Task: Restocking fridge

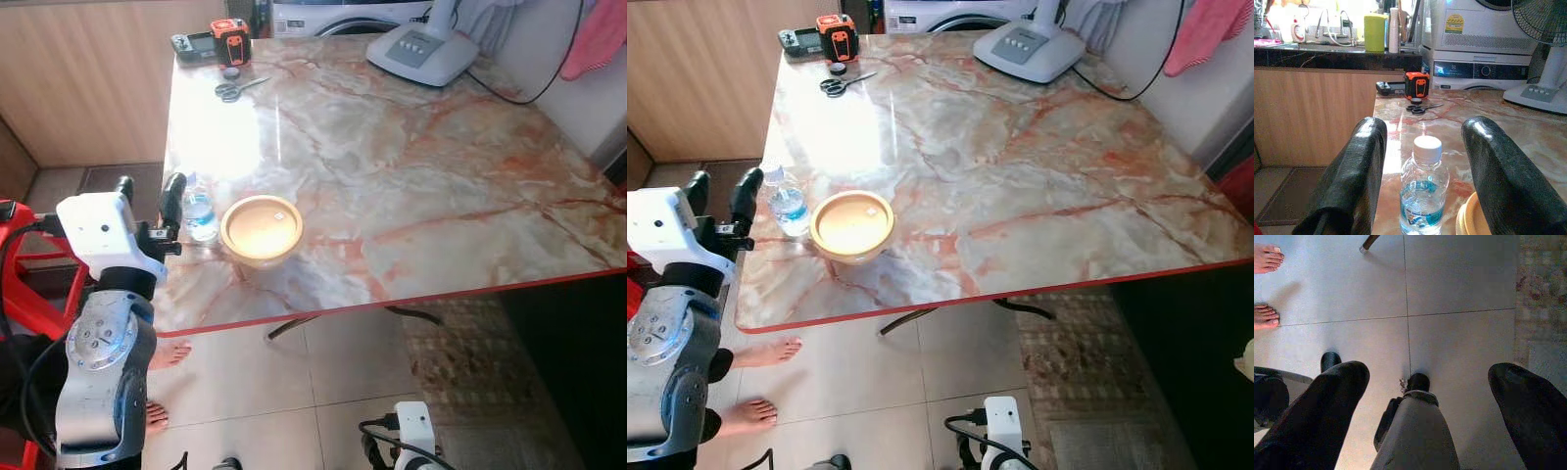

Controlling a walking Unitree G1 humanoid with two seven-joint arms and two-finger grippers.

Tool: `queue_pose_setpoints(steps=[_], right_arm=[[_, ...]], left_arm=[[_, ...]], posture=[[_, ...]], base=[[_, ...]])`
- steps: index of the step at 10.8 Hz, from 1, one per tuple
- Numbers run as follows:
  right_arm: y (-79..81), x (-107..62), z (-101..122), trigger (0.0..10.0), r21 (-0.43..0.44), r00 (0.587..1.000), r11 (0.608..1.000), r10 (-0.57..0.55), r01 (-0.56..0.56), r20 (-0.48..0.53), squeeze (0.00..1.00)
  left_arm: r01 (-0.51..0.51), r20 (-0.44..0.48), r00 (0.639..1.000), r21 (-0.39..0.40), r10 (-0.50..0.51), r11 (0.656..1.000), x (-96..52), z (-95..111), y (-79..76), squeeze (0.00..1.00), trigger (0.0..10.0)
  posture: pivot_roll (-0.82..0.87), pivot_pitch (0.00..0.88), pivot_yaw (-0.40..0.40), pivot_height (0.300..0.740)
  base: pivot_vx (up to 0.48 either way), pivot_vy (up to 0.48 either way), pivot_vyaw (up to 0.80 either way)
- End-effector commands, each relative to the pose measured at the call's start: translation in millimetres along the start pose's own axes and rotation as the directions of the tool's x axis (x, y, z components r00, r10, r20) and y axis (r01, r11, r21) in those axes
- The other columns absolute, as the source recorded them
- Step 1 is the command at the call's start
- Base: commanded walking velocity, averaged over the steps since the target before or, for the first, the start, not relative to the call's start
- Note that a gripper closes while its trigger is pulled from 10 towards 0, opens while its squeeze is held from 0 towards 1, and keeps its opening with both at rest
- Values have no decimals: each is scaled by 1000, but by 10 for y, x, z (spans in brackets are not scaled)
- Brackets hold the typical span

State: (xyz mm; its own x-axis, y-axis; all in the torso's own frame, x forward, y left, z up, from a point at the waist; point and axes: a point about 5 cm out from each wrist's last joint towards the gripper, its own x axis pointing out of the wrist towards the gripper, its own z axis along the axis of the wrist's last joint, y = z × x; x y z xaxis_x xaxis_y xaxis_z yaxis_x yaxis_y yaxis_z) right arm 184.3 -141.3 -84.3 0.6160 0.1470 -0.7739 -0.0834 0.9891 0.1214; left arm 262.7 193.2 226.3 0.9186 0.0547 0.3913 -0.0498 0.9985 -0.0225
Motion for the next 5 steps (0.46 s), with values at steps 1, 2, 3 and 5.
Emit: queue_pose_setpoints(steps=[1,2,3,5], right_arm=[[-17,-15,-59,10000,-7,1000,1000,-3,3,-22,0],[-17,-14,-58,10000,-11,1000,1000,-4,4,-22,0],[-16,-14,-58,10000,-8,1000,1000,-4,4,-22,0],[-14,-14,-61,10000,3,1000,1000,-4,4,-23,0]], left_arm=[[8,13,1000,11,-9,1000,-18,47,-5,0,10000],[9,12,1000,11,-9,1000,-16,44,-9,0,10000],[10,13,1000,10,-10,1000,-14,45,-12,0,10000],[10,15,1000,10,-10,1000,-13,49,-21,0,10000]], posture=[[-32,165,-87,740],[-33,166,-87,740],[-32,168,-88,740],[-32,172,-87,740]], base=[[0,0,0],[240,0,631],[247,0,550],[259,0,0]])
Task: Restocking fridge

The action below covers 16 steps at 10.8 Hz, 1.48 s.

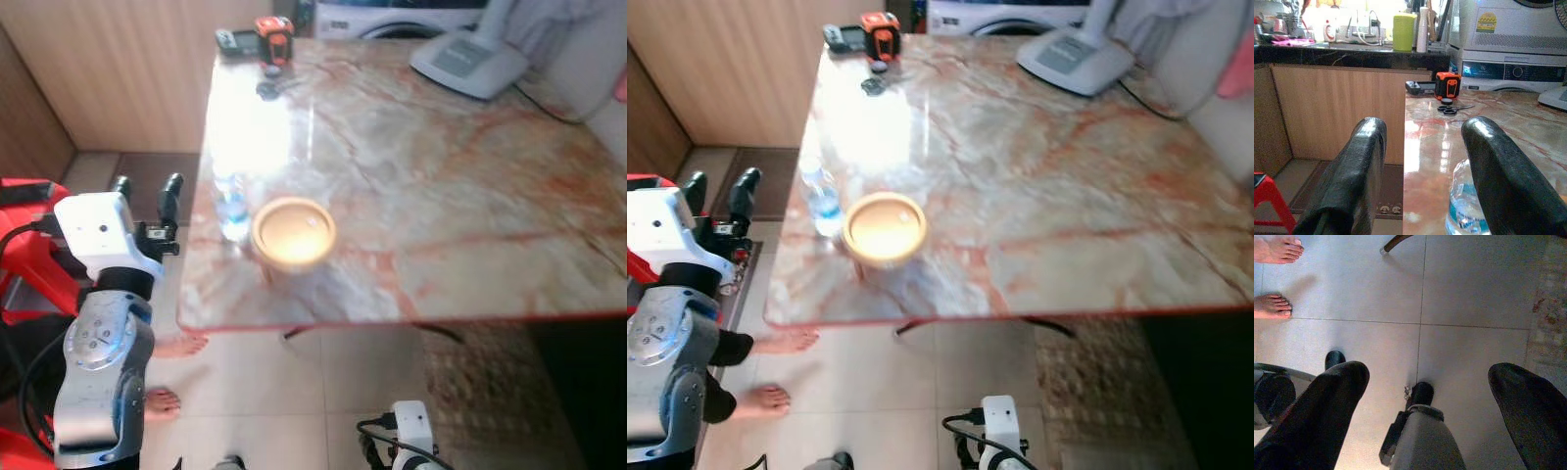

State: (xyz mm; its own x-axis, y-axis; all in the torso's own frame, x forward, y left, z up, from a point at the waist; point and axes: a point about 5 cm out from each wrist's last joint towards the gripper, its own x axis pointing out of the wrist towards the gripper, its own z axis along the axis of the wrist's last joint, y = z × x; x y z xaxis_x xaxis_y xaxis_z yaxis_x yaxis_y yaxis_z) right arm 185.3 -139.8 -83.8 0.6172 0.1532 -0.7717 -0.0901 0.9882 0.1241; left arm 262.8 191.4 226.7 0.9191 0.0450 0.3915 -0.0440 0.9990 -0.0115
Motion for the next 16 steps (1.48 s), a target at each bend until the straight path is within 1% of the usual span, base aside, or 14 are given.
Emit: queue_pose_setpoints(steps=[1,4,5,6,8,9,10,11,12,13,14,15,16], right_arm=[[-27,-19,-72,10000,7,1000,1000,-9,9,-26,0],[-25,-18,-71,10000,9,1000,1000,-8,8,-26,0],[-25,-18,-71,10000,10,1000,1000,-8,8,-27,0],[-22,-17,-71,10000,10,1000,1000,-7,7,-27,0],[-24,-18,-72,10000,10,1000,1000,-6,6,-25,0],[-26,-19,-74,10000,11,1000,1000,-6,7,-25,0],[-25,-19,-74,10000,11,1000,1000,-7,7,-26,0],[-26,-20,-77,10000,11,1000,1000,-7,7,-27,0],[-27,-20,-77,10000,10,1000,1000,-7,7,-28,0],[-26,-20,-79,10000,9,1000,1000,-5,5,-29,0],[-17,-19,-79,10000,4,1000,1000,0,0,-30,0],[-8,-17,-77,10000,-16,999,1000,10,-11,-35,0],[0,-15,-79,10000,-13,999,1000,10,-11,-36,0]], left_arm=[[1,16,1000,2,-1,1000,-11,49,-9,0,10000],[12,22,1000,2,-12,1000,2,68,-37,0,10000],[32,24,999,0,-32,999,8,75,-56,0,10000],[77,33,997,-15,-76,997,3,99,-112,0,10000],[88,40,995,25,-89,996,13,132,-150,0,10000],[81,72,994,52,-85,995,88,252,-182,0,10000],[29,93,995,125,-41,992,187,358,-150,0,10000],[-51,96,995,159,36,986,310,494,-77,0,10000],[-72,63,996,227,59,971,388,566,-59,0,10000],[-88,-50,993,249,103,965,446,520,-18,0,10000],[-95,-157,978,239,135,966,479,488,33,0,10000],[-79,-237,964,163,117,984,489,452,40,0,10000],[-110,-324,940,5,105,994,491,422,49,0,10000]], posture=[[-32,174,-87,740],[-32,176,-87,740],[-32,176,-87,740],[-28,177,-88,740],[-27,178,-87,740],[-23,178,-88,740],[-19,178,-88,740],[-9,179,-88,740],[-1,181,-86,740],[-1,181,-86,740],[16,181,-84,740],[27,179,-80,740],[32,177,-79,740]], base=[[262,0,0],[264,0,0],[266,0,0],[0,0,0],[0,0,0],[0,0,0],[0,0,0],[0,0,0],[0,0,0],[0,0,0],[0,0,0],[0,0,0],[0,0,0]])
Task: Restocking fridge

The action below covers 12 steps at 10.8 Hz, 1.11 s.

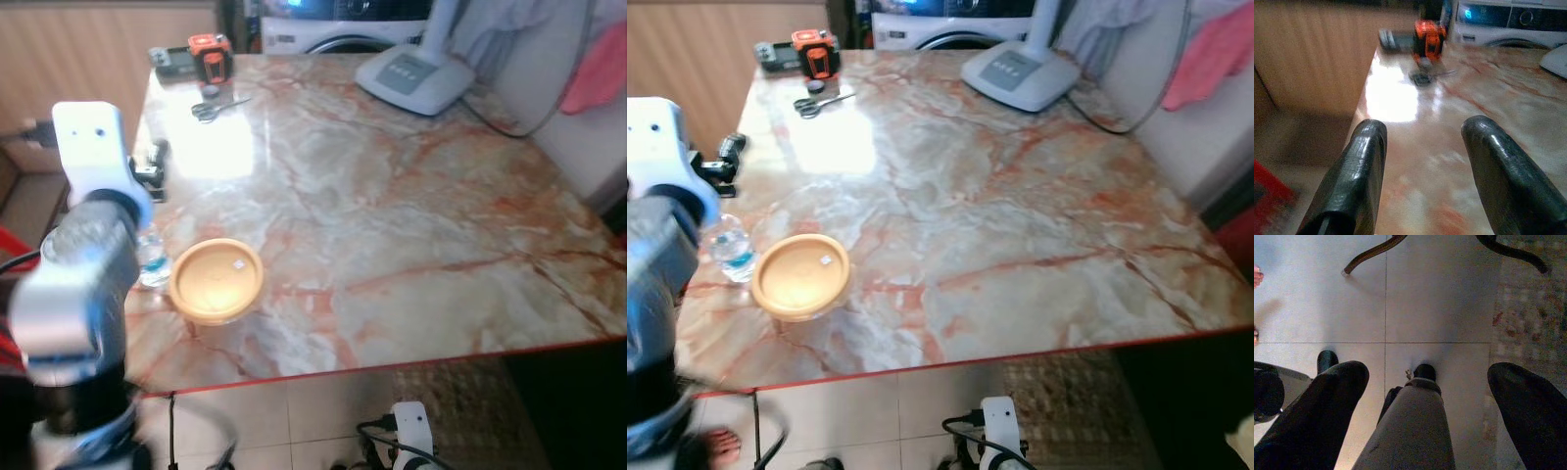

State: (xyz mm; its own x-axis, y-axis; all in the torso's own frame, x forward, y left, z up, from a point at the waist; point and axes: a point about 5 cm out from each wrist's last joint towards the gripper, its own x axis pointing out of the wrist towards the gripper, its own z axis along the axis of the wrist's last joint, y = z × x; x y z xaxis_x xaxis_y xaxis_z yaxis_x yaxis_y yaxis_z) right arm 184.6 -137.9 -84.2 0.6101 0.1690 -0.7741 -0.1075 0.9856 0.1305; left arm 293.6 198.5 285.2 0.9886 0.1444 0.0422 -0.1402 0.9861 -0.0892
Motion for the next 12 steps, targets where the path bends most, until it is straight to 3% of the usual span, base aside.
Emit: queue_pose_setpoints(steps=[1,2,3,4,5,6,9,12], right_arm=[[-15,-15,-66,10000,-2,1000,1000,-5,5,-28,0],[-13,-13,-63,10000,-2,1000,1000,-6,6,-28,0],[-16,-13,-62,10000,-2,1000,1000,-7,7,-28,0],[-16,-13,-62,10000,-1,1000,1000,-7,7,-29,0],[-12,-12,-64,10000,-2,999,1000,-7,7,-32,0],[-6,-10,-61,10000,0,999,1000,-7,7,-33,0],[-5,-8,-63,10000,3,999,1000,-12,12,-37,0],[-7,-8,-63,10000,5,999,1000,-13,13,-39,0]], left_arm=[[-1,-54,999,-55,-2,998,4,53,39,0,10000],[21,-105,994,-102,-32,995,5,88,35,0,10000],[93,-123,987,-55,-99,994,-30,155,-1,0,10000],[101,-159,982,-19,-103,995,-44,157,17,0,10000],[162,-273,954,110,-127,981,-82,124,91,0,10000],[244,-360,920,216,-155,945,-126,102,133,0,10000],[292,-416,899,336,-136,896,-133,225,265,0,10000],[329,-470,869,321,-152,888,-126,132,325,0,10000]], posture=[[41,176,-77,740],[48,174,-74,740],[52,174,-73,740],[59,171,-70,740],[63,170,-67,740],[62,167,-62,740],[64,164,-56,740],[63,167,-58,740]], base=[[0,0,0],[0,0,0],[0,0,0],[0,0,0],[0,0,0],[0,0,0],[0,0,0],[0,0,0]])
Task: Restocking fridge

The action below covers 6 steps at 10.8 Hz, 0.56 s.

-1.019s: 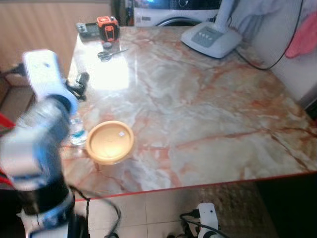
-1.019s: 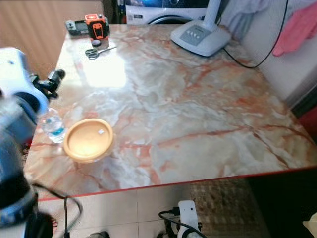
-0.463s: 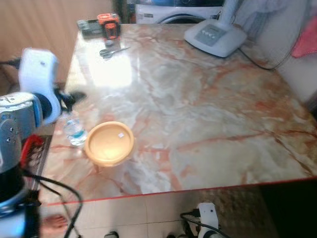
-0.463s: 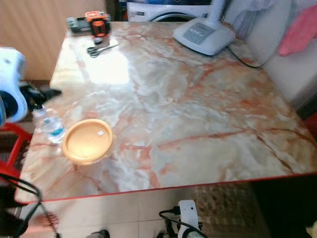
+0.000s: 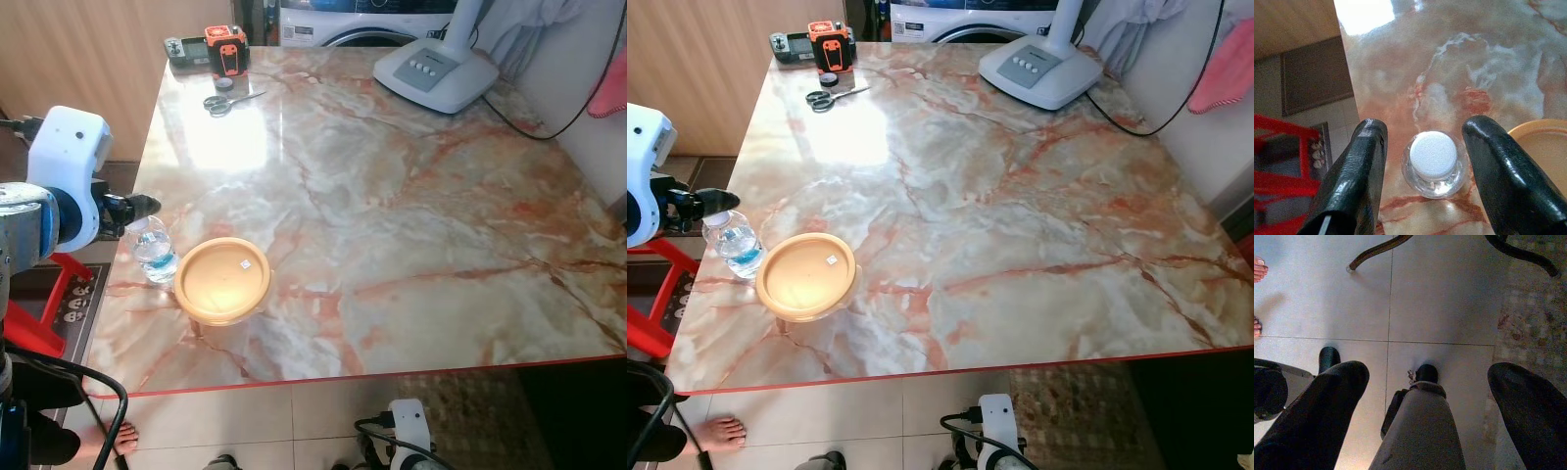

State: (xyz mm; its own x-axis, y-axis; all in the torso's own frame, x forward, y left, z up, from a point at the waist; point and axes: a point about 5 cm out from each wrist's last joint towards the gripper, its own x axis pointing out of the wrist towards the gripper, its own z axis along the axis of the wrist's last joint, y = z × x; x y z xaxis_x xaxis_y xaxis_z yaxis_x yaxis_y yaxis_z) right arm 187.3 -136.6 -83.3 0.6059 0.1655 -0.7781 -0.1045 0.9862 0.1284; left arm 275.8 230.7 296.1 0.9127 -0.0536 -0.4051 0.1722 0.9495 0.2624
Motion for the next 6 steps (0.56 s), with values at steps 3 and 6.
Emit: queue_pose_setpoints(steps=[3,6], right_arm=[[-19,-18,-85,10000,6,999,1000,-11,11,-31,0],[-26,-20,-86,10000,3,999,1000,-12,12,-32,0]], left_arm=[[54,-18,998,27,-53,998,50,-48,-20,0,10000],[82,-16,997,36,-82,996,101,-92,-51,0,10000]], posture=[[53,169,-61,740],[46,169,-65,740]], base=[[0,0,0],[0,0,0]])
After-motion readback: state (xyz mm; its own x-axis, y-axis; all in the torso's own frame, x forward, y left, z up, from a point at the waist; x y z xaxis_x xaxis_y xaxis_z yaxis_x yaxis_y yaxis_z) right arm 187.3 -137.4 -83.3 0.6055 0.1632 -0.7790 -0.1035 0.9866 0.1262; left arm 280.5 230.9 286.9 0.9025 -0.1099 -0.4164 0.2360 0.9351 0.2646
